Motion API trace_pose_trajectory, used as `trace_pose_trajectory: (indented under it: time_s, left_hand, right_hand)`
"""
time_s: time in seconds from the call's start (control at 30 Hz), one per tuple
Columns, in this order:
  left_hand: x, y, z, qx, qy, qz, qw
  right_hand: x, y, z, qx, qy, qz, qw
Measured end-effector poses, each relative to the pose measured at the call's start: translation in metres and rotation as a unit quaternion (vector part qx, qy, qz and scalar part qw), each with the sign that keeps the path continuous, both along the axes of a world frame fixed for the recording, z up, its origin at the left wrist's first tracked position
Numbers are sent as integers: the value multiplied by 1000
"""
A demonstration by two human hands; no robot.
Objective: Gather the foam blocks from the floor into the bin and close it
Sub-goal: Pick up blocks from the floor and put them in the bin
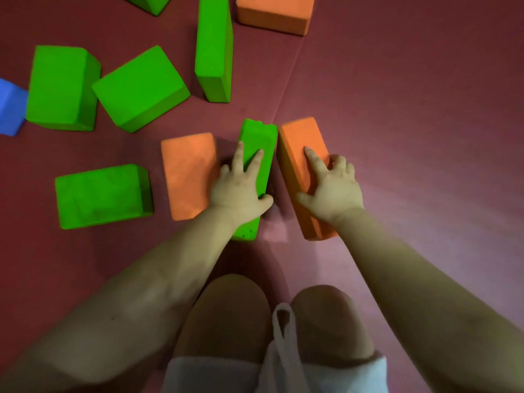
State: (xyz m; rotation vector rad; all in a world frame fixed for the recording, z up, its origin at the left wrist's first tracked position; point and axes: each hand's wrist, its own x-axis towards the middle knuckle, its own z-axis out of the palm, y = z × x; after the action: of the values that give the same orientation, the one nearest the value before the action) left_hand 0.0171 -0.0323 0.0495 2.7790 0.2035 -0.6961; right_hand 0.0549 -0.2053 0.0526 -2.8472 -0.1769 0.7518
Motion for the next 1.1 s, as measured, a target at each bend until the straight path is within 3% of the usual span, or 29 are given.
trace_pose_trajectory:
  time_s: [0.33,0.5,0.8,1.1]
  left_hand:
    - [56,-25,317,-16,-41,-70,997]
    - [108,-48,434,-17,-71,-112,991]
    - [273,-136,559,-36,-157,-166,973]
    - [470,-244,625,-56,-176,-159,970]
  right_hand:
    - [18,-26,316,21,-28,-99,995]
    - [51,-41,435,29,-67,-157,985]
    - [192,-136,563,28,-170,-191,966]
    - [386,-242,627,52,-207,-219,952]
